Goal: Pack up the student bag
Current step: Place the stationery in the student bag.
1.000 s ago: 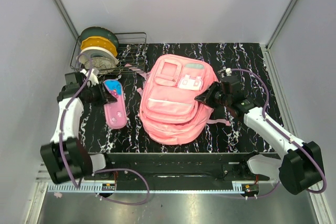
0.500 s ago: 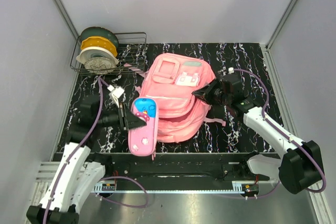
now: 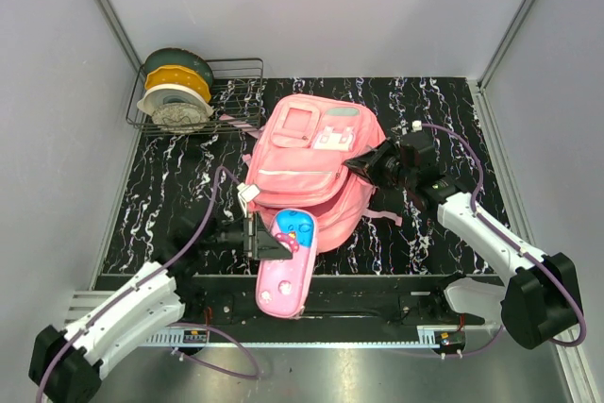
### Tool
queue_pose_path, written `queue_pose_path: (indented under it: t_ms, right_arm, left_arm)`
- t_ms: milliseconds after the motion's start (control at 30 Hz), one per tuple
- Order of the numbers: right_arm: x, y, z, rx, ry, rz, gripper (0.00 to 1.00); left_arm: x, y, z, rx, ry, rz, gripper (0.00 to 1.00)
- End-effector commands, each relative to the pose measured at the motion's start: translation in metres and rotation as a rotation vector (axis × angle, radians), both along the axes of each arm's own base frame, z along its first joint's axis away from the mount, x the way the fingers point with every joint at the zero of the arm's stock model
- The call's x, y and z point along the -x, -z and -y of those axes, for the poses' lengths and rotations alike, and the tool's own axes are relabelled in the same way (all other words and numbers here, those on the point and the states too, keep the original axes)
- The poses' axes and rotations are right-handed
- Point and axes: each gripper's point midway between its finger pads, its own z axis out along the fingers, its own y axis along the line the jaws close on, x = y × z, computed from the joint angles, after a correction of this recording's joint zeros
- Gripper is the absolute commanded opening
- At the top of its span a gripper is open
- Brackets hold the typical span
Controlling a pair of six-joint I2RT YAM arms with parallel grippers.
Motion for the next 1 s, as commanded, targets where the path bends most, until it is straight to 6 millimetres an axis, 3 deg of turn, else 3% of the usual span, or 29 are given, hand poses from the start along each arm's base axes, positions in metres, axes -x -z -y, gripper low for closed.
queue_pose_path:
  t_ms: [0, 100, 267, 400, 500, 633, 667, 700, 800, 833, 967]
  right_arm:
    - [-0.012, -0.087, -0.007, -0.097, -0.019, 0.261, 0.0]
    - [-0.009, -0.089, -0.004, -0.085, -0.012, 0.27, 0.0]
    - [-0.005, -0.094, -0.002, -0.072, -0.018, 0.286, 0.0]
    - [-0.003, -0.098, 0.0, -0.064, -0.017, 0.299, 0.0]
    - [0.0, -0.102, 0.001, -0.062, -0.02, 0.308, 0.0]
    - [0.004, -0.101, 0.002, -0.051, -0.031, 0.301, 0.0]
    - [0.005, -0.103, 0.002, -0.056, -0.033, 0.308, 0.0]
    - [0.006, -0.103, 0.001, -0.061, -0.04, 0.31, 0.0]
    - [0.009, -0.102, -0.002, -0.07, -0.064, 0.302, 0.0]
    - [0.01, -0.103, -0.002, -0.072, -0.067, 0.303, 0.0]
    - [0.018, -0.09, 0.003, -0.04, -0.065, 0.271, 0.0]
  left_arm:
    - [-0.022, -0.033, 0.018, 0.221, -0.099, 0.017, 0.16]
    - [-0.022, -0.029, 0.021, 0.298, -0.133, -0.058, 0.15]
    - [-0.027, -0.018, 0.033, 0.272, -0.158, -0.114, 0.16]
    - [-0.044, -0.022, 0.039, 0.277, -0.229, -0.1, 0.18]
    - [-0.055, -0.009, 0.046, 0.235, -0.26, -0.169, 0.18]
    - [-0.066, -0.008, 0.046, 0.316, -0.318, -0.229, 0.18]
    - [-0.068, -0.016, 0.048, 0.344, -0.305, -0.211, 0.18]
    - [-0.07, -0.008, 0.053, 0.324, -0.302, -0.239, 0.17]
    - [-0.089, -0.018, 0.051, 0.398, -0.385, -0.216, 0.17]
    - [-0.092, -0.03, 0.051, 0.445, -0.389, -0.188, 0.16]
    - [-0.113, -0.041, 0.061, 0.427, -0.427, -0.102, 0.13]
